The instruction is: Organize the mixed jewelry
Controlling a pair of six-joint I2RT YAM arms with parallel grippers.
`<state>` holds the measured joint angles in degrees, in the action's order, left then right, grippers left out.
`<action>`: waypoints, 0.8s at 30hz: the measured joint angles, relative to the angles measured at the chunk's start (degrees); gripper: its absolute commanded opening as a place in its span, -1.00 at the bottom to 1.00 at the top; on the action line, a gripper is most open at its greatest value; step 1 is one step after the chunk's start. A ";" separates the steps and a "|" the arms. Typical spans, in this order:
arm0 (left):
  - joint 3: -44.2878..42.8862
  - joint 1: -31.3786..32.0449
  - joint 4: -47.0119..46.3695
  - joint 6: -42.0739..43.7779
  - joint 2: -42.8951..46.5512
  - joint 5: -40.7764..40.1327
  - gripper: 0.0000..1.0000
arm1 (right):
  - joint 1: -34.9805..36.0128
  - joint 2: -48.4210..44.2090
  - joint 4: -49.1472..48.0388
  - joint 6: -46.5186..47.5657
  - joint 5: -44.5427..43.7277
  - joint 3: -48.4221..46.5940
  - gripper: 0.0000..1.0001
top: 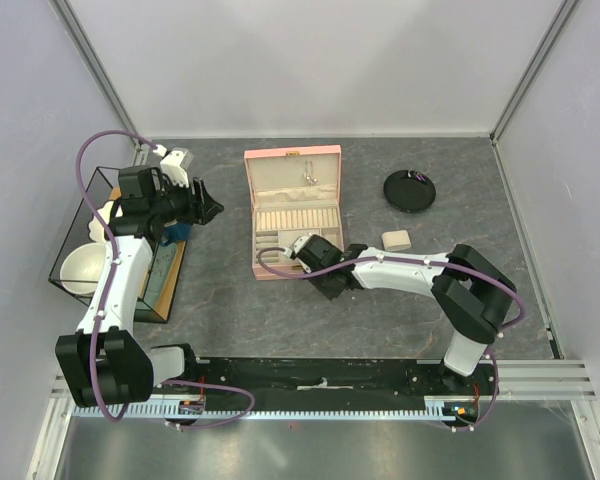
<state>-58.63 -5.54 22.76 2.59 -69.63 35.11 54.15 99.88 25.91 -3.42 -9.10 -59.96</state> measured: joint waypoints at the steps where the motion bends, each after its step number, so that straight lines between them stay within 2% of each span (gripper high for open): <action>1: 0.00 -0.02 0.00 0.00 0.00 0.00 0.18 | 0.42 0.00 0.68 0.00 -0.44 -0.50 -1.00; 12: 0.00 -0.02 0.02 -0.02 0.00 0.00 0.18 | 5.92 -0.07 10.40 -0.24 -8.22 -12.98 -1.00; 20: 0.00 -0.55 0.00 -0.20 0.00 0.00 0.18 | 7.30 0.11 19.19 0.96 -18.47 -25.94 -1.00; 24: 0.00 -0.76 0.00 -0.26 -0.02 0.00 0.18 | 7.30 1.97 20.55 2.73 -24.33 -31.19 -1.00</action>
<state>-58.63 -6.31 22.76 2.33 -69.65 35.11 61.45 101.84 46.46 -0.69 -33.43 -91.15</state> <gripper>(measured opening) 0.592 0.007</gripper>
